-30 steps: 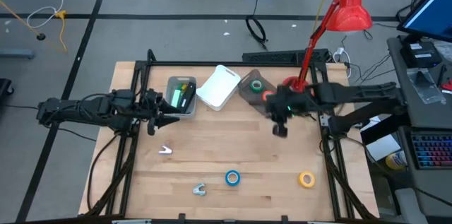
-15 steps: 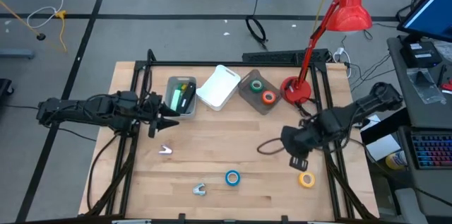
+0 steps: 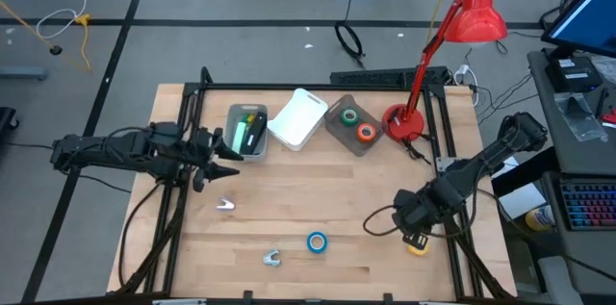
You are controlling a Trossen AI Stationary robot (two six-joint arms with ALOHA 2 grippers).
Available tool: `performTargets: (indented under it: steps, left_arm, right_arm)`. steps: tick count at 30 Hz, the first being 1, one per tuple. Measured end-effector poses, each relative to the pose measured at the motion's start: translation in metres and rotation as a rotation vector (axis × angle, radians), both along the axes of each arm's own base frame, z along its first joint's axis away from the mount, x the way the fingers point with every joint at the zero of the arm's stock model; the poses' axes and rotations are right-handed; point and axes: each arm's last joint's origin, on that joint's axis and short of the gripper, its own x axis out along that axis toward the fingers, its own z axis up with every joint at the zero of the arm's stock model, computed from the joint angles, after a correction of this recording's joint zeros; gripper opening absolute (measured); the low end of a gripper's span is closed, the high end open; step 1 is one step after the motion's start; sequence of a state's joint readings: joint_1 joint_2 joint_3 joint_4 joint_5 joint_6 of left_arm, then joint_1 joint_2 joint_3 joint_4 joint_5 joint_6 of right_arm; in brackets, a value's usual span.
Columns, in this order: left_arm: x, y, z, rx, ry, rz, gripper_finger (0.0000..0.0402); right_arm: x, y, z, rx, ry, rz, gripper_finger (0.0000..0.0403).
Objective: Pick and place Stapler, Stapler remover, tape
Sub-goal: Put the yellow tape into the black bin
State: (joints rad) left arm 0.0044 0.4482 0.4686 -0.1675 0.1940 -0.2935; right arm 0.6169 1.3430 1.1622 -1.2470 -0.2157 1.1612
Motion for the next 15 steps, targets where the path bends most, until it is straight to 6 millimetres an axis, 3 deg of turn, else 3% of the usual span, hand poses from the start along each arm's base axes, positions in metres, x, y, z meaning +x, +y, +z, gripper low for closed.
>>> performTargets:
  steps: [15]
  left_arm:
    - [-0.004,0.000,-0.001,-0.040,0.024,0.007,0.0214]
  right_arm:
    - [-0.014,0.004,-0.074,0.161,0.152,-0.148,0.0218]
